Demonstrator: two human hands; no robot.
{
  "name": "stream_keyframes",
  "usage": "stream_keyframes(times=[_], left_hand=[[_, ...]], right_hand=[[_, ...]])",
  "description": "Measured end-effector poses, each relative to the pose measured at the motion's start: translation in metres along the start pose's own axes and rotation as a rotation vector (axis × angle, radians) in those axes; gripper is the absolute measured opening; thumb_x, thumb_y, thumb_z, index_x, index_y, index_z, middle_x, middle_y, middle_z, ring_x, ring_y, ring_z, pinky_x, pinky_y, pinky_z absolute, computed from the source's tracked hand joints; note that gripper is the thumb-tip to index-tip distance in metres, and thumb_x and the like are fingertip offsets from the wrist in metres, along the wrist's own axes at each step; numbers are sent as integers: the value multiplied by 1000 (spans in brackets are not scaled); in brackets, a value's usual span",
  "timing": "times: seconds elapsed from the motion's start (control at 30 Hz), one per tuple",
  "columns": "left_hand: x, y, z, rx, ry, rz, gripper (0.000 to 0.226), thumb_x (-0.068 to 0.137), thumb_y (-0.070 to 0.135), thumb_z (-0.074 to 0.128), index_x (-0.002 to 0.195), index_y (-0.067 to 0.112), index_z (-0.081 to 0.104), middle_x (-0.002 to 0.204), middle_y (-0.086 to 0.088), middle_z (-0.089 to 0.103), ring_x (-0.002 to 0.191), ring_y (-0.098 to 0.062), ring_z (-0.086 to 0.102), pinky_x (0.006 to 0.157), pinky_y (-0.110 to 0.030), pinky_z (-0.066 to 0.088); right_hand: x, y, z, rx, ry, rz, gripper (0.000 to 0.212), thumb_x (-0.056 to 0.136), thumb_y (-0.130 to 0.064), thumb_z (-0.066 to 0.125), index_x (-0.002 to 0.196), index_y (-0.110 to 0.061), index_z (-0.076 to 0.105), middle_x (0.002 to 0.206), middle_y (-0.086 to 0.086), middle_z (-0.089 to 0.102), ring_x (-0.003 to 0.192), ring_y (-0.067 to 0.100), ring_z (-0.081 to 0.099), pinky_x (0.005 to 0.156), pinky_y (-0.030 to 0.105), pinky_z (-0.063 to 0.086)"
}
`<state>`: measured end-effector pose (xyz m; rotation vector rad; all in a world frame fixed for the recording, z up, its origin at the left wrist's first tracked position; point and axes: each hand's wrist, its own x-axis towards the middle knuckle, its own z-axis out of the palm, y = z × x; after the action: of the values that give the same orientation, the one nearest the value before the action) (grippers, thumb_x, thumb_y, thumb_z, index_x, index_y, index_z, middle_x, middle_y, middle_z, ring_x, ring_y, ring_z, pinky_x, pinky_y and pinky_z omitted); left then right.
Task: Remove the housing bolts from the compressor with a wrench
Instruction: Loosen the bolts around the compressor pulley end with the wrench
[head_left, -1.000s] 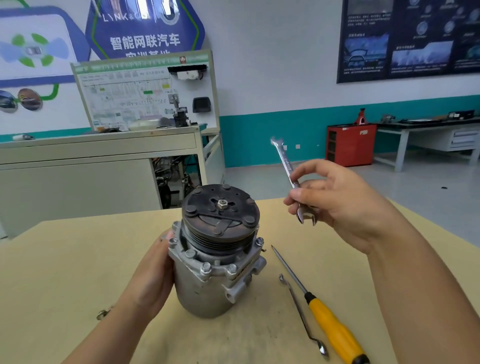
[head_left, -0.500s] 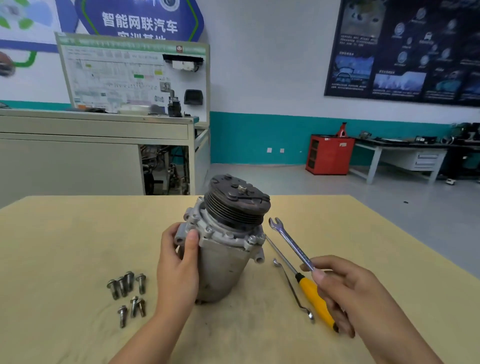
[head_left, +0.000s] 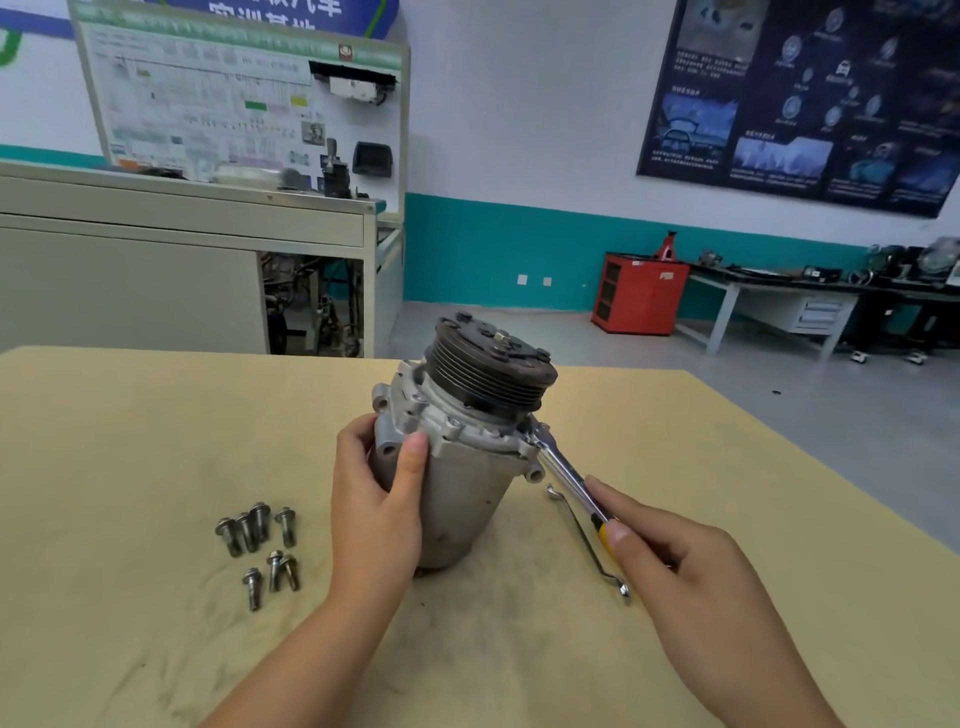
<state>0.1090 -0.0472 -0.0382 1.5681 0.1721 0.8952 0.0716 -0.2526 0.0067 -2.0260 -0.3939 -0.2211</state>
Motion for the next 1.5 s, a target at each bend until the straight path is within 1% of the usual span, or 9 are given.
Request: stream_keyframes(times=[0.2,0.37,0.47,0.67,0.87,1.1,1.2,1.37,1.5], left_hand=[[0,0,0,-11,-3,-17,38,74,61,49,106,42,45,110,20,58,103,3,55,76,-10,40],[-1,-1,1,-20,1,-18,39,74,61,49,107,41,44,110,21,58,103,6,55,76,-8,40],[-1,0,1,-30,-5,-27,34,74,61,50,103,44,46,109,21,58,103,3,56,77,-12,41],[-2,-1,0,-38,-9,-19,30,75,60,51,100,46,45,109,19,58,103,-5,57,80,-19,43],[-2,-2,0,-57,-13,-23,35,76,60,51,106,43,46,111,16,59,104,-7,58,82,-20,43],[-2,-1,0,-77,-11,-24,35,77,59,52,106,41,48,109,16,61,104,-5,59,82,-20,43],[-2,-1,0,-77,-13,-29,35,77,58,51,106,40,48,108,17,61,103,-4,59,82,-20,43],[-2,1,-1,-70,-7,-36,30,76,60,50,101,45,48,106,22,61,100,2,58,80,-17,42],[-3,3,-1,-88,-14,-47,30,74,60,51,101,44,49,106,20,62,99,0,59,81,-19,43]], right_hand=[[2,-18,-5,-211,-26,18,48,91,-22,53,83,-70,52,108,4,62,100,22,59,88,26,45],[8,-32,-9,-372,-62,-10,36,92,-27,47,99,-62,50,70,-17,64,68,-1,53,53,15,35],[8,-34,-9,-415,-73,6,34,94,-27,46,104,-59,49,56,-17,51,58,-2,46,52,13,34],[2,-32,-11,-314,-30,66,31,90,-29,49,98,-58,57,66,6,59,52,10,43,46,16,28],[2,-35,-11,-281,-35,60,33,93,-24,49,100,-55,59,42,-6,31,40,9,32,40,13,27],[2,-38,-10,-362,12,55,30,93,-28,47,110,-49,61,61,-15,61,70,-8,51,51,8,35],[7,-41,-13,-391,-42,59,28,94,-28,47,102,-51,61,43,-17,50,45,1,47,41,12,32],[30,-35,-40,-401,-172,40,26,92,-36,52,90,-61,57,56,-35,54,66,-18,52,51,4,38],[62,-28,-58,-471,-359,51,23,95,-29,51,98,-50,60,48,-32,52,48,-14,49,45,6,36]])
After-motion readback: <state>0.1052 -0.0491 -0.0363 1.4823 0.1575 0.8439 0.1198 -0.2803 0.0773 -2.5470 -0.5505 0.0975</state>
